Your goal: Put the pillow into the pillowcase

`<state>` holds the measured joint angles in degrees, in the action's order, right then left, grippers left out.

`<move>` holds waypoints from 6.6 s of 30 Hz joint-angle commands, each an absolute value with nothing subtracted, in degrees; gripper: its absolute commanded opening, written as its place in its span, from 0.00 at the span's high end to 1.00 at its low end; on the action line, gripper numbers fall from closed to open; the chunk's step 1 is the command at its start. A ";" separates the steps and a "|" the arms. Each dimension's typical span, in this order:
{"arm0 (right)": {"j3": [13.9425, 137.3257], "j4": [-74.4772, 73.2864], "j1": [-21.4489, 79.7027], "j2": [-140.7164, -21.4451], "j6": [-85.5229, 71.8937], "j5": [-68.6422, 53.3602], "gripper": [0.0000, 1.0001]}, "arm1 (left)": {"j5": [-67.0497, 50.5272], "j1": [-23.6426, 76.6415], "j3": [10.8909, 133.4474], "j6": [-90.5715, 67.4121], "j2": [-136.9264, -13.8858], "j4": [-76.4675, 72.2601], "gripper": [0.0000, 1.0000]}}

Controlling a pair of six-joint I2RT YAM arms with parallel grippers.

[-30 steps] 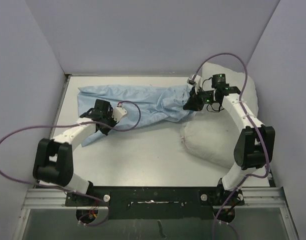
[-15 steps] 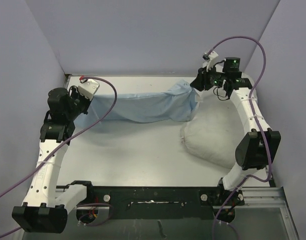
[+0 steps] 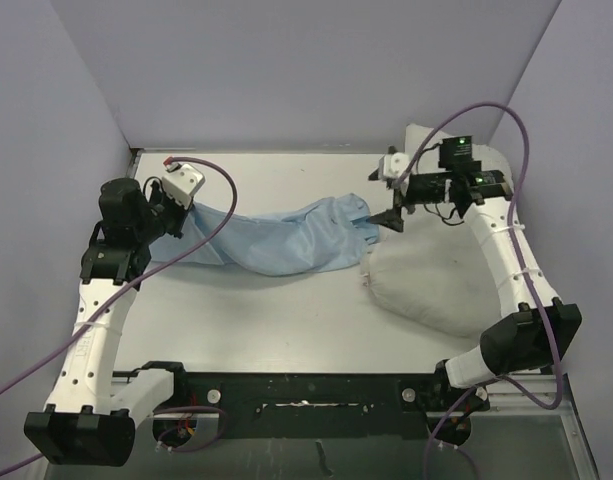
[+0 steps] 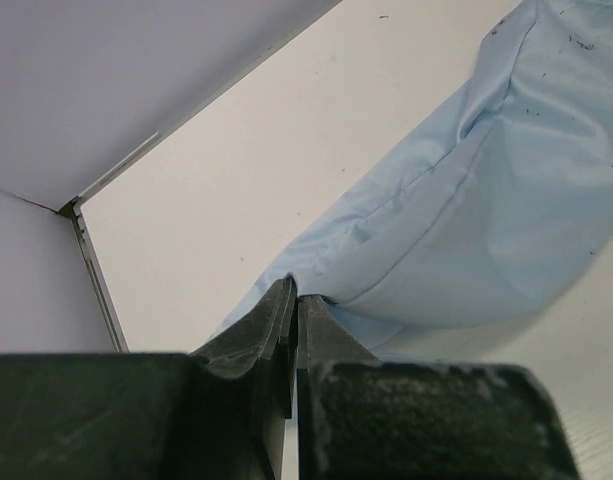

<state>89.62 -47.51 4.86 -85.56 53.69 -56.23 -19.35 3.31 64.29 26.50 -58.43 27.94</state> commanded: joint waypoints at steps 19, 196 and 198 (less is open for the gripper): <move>118.03 -54.86 18.84 -128.06 73.08 -44.71 0.09 | -15.97 3.08 59.68 25.77 -46.82 31.24 1.00; 74.75 -7.78 -17.83 -90.70 4.39 -77.93 1.00 | 14.11 47.33 63.86 -37.10 -86.83 0.06 1.00; 76.22 -14.19 -17.50 -90.83 11.02 -80.36 1.00 | 13.87 46.75 64.12 -36.82 -86.23 0.00 1.00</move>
<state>71.79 -8.19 -17.06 -92.44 -0.64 -72.44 13.69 47.46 64.62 -38.13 -88.62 2.76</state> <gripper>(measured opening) 0.053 0.010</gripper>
